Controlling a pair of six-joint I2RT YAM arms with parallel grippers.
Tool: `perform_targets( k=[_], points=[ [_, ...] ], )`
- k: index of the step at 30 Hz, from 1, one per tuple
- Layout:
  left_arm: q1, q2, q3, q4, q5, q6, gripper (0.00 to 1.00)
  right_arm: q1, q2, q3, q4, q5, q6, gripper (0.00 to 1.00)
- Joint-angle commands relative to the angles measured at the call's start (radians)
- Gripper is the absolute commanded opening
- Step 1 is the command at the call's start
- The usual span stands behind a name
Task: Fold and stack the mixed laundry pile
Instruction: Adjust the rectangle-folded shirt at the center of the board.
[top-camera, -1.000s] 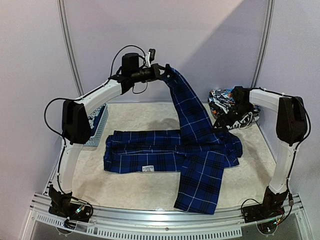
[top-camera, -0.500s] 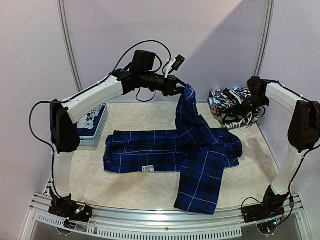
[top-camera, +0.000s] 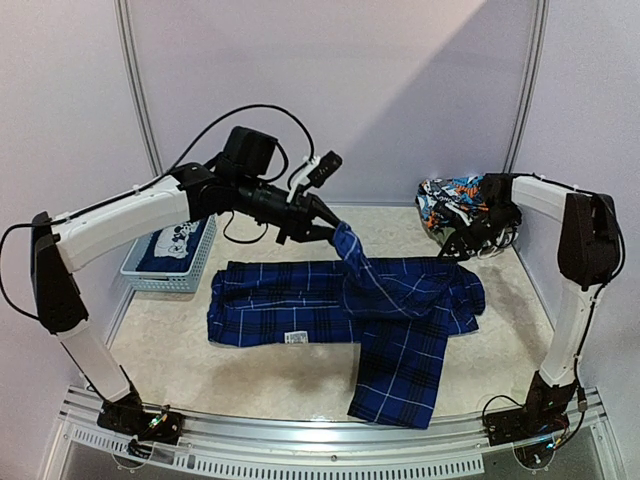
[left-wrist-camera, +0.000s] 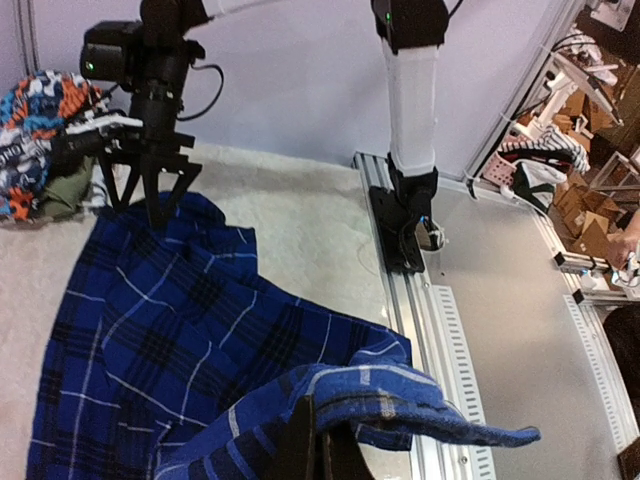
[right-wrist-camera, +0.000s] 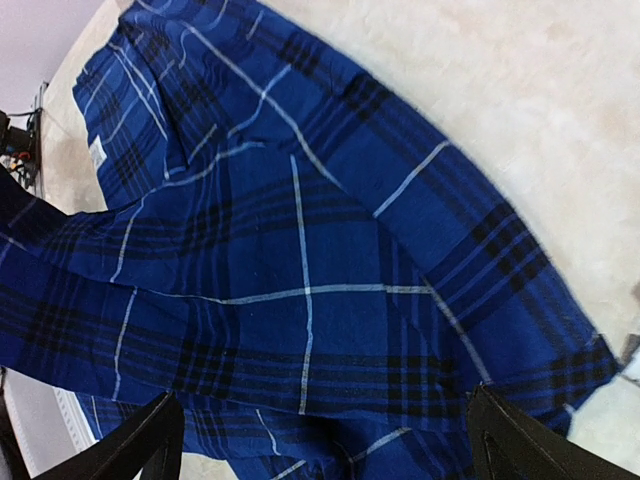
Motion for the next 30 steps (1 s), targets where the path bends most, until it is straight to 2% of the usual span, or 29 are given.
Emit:
perform_targets(
  k=[1,6,10,13,18,20,23,25,28,30],
  points=[
    [-0.040,0.010,-0.036,-0.060,0.002,0.007,0.00,0.023,0.041,0.016,-0.052,0.029,-0.034,0.99],
    [-0.041,0.017,-0.009,-0.068,-0.076,0.053,0.00,0.025,0.051,0.008,-0.070,0.045,-0.059,0.99],
    [-0.044,0.043,0.051,-0.069,-0.075,0.044,0.00,0.027,0.042,-0.007,-0.063,0.039,-0.044,0.99],
    [-0.045,0.056,0.071,-0.009,-0.124,-0.009,0.00,0.026,0.034,-0.023,-0.063,0.031,-0.041,0.99],
    [-0.046,0.126,0.158,0.157,-0.130,-0.135,0.00,0.027,0.051,-0.011,-0.061,0.023,-0.036,0.99],
    [-0.046,0.178,0.241,0.162,-0.248,-0.197,0.00,0.028,0.066,0.015,-0.068,0.022,-0.010,0.99],
    [-0.039,0.269,0.400,0.146,-0.483,-0.338,0.00,0.026,0.068,0.029,-0.042,0.062,0.031,0.99],
    [-0.023,0.341,0.481,0.188,-0.587,-0.473,0.00,0.026,0.059,0.023,-0.004,0.108,0.074,0.99],
    [0.039,0.499,0.644,0.288,-0.616,-0.731,0.00,0.023,0.053,0.021,0.033,0.175,0.128,0.99],
    [0.083,0.648,0.824,0.317,-0.613,-0.898,0.00,0.017,0.055,0.023,0.059,0.232,0.160,0.99]
  ],
)
